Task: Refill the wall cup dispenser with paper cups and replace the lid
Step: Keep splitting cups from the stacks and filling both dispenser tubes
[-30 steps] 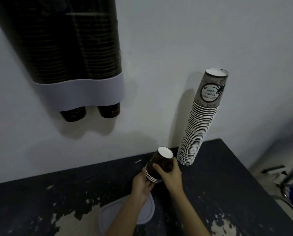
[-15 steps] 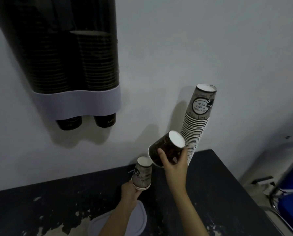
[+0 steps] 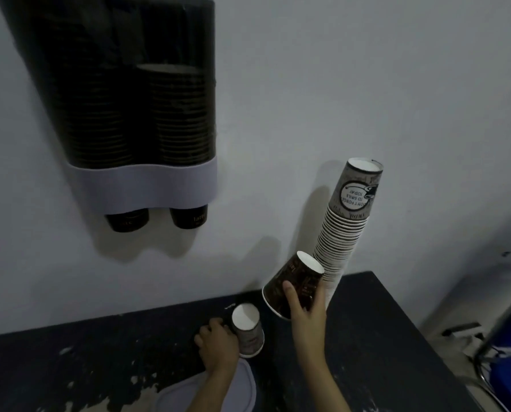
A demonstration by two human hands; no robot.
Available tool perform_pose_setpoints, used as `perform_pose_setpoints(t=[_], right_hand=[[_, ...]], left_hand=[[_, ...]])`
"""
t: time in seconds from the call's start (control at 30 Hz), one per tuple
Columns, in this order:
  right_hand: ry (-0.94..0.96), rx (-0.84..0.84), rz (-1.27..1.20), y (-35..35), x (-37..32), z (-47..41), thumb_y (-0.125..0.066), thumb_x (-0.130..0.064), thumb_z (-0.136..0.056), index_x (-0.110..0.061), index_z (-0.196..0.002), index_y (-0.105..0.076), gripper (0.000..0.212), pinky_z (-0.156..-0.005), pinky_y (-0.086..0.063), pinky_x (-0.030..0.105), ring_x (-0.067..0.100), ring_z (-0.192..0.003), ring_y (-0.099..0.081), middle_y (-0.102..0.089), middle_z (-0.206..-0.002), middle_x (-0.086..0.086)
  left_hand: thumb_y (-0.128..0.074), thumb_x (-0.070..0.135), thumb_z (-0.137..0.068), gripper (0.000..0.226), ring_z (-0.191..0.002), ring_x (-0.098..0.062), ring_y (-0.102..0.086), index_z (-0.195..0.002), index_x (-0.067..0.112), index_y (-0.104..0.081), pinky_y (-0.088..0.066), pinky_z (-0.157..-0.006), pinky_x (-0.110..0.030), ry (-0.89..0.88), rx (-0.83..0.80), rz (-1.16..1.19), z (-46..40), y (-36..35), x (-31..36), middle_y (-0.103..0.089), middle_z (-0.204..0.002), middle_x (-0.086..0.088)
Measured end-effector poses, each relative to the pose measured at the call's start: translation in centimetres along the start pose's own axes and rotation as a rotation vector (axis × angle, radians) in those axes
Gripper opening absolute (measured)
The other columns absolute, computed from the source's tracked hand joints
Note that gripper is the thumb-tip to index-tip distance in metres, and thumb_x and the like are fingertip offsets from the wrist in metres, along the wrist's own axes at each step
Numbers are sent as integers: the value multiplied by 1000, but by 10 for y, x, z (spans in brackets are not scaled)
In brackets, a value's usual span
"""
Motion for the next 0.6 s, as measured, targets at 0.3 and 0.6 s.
perform_pose_setpoints(t=[0.3, 0.6], right_hand=[[-407, -261, -501, -41, -39, 22, -46, -10, -87, -12, -90, -60, 15, -76, -49, 41, 22, -84, -58, -68, -84, 10], [-589, -405, -592, -57, -107, 57, -64, -21, -69, -7, -99, -57, 34, -78, -52, 47, 32, -92, -57, -59, -97, 20]], left_hand=[[-45, 21, -93, 33, -124, -39, -37, -117, 0, -53, -29, -105, -39, -63, 99, 113, 17, 53, 27, -47, -129, -26], [-41, 20, -94, 34, -123, -38, -38, -118, -4, -48, -32, -102, -38, -213, 136, 179, 57, 119, 67, -46, -127, -27]])
Point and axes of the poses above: each hand's wrist, its own z-axis away from the middle knuckle, its own y-axis out of the back of the hand, x = y × z, the point moved 9 cm from there along -z, towards the middle knuckle
